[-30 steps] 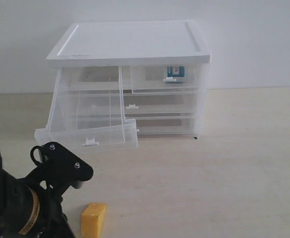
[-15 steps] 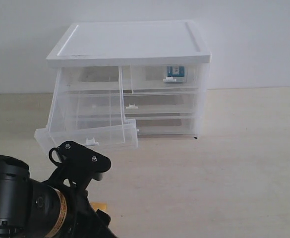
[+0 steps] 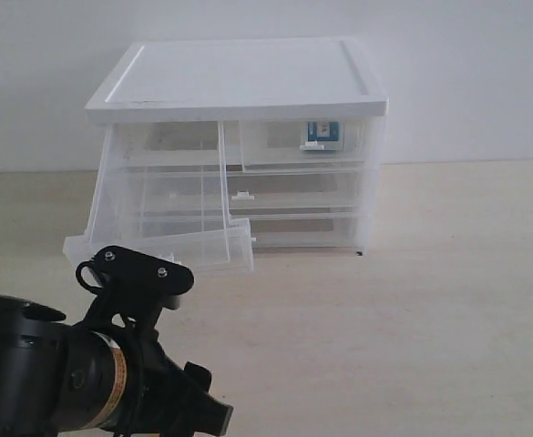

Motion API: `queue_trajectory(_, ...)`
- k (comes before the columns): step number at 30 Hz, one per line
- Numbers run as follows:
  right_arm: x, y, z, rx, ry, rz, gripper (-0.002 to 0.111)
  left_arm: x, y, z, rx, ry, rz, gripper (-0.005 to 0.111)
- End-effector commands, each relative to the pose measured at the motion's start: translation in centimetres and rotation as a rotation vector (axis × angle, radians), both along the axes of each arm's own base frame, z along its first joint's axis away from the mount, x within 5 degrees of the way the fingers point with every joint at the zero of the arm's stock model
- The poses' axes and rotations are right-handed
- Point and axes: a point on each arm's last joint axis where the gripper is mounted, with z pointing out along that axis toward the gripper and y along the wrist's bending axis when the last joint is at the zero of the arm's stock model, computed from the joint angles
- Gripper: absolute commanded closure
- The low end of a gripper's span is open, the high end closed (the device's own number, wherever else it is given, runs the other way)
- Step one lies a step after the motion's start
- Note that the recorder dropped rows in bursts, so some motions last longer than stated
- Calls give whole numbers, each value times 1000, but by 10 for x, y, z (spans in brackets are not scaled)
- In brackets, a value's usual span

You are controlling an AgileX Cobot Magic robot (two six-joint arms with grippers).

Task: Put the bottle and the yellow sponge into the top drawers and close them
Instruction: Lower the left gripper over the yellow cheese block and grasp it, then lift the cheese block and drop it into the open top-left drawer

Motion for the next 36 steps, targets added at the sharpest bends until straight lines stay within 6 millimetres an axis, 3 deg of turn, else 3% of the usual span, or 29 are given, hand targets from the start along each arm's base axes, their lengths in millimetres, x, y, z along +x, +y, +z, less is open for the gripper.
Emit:
queue_trajectory(1,0,0,0,-7,-3,-3,108,3,-4,-11,20,1,15,38)
queue_trajectory(6,0,0,0,-3,-2,-3,108,6,-5,-22,48,2,23,40)
queue_trajectory(9,0,0,0,-3,-2,-3,108,7,-5,-27,60,1,26,47)
queue_trajectory(20,0,0,0,-3,-2,-3,108,15,-2,-31,43,14,20,102)
queue_trajectory(30,0,0,0,-3,-2,-3,108,6,-10,-22,-43,52,-68,103)
queue_trajectory(36,0,0,0,-3,-6,-2,108,-18,-14,12,-41,23,-220,103)
